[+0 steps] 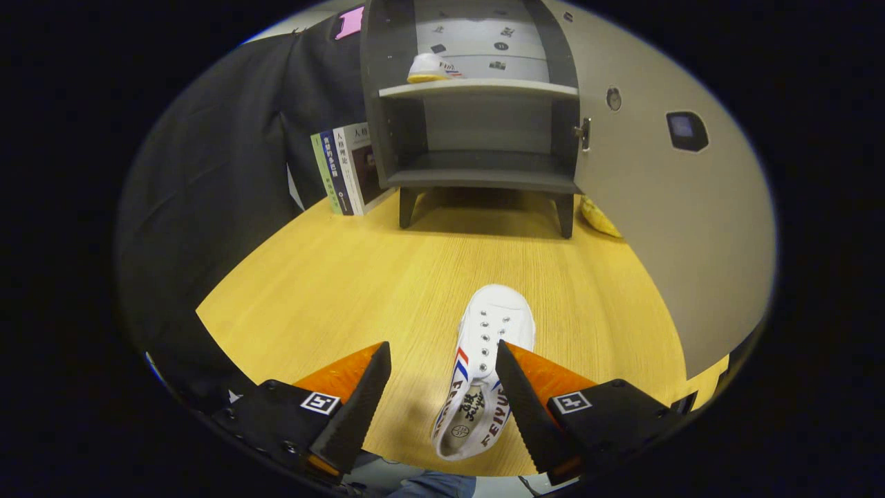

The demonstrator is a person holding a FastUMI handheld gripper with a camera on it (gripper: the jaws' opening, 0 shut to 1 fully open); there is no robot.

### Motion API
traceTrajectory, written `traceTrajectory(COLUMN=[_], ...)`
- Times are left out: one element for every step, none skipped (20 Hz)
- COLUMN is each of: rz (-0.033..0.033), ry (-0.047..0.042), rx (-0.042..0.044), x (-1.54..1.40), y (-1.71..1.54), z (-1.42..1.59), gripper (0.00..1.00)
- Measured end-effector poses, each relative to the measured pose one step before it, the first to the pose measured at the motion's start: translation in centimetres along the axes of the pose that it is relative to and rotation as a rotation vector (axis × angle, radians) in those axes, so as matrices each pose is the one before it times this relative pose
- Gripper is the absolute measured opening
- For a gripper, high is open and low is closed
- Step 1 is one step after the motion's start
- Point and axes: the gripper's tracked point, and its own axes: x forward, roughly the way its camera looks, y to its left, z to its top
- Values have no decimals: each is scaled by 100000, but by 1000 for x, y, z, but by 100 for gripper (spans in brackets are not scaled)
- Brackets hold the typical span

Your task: Open the shoe cabinet door, grab the shoes and put them into the shoe cabinet, then close the shoe cabinet door.

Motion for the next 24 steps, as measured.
traceTrajectory(rz=[-229,-219,129,193,303,-98,-801,-646,-245,-1603,-1398,-2972,-1996,-969,959,932,2487,223,125,648,1294,1435,1587,670], ry=[2855,2458,3254,3021,2575,1716,1336,1119,1176,656,422,938,294,228,27,-1104,-538,-1117,-4,-1192,-1106,-1604,-168,-864], rx=[-223,-75,-40,151,-128,-246,-719,-728,216,1256,998,-70,-78,-20,-1208,-466,1790,1657,28,1051,1272,2210,1235,673], x=[-64,-20,106,249,126,184,53,356,170,161,162,496,-155,296,-113,179,219,-434,-174,52,-227,-159,-231,-264], y=[-30,-10,50,327,255,134,-172,-121,-9,-216,-258,-714,-487,-401,42,32,381,-23,0,29,0,20,-99,-206], z=[-481,-417,-439,-349,-274,-176,-77,-162,-67,104,239,-227,18,115,3,95,-18,82,-88,129,180,286,130,257], gripper=[95,95,95,94,90,88,84,79,75,71,66,62,57,47,36,26,18,8,2,2,1,2,1,1])
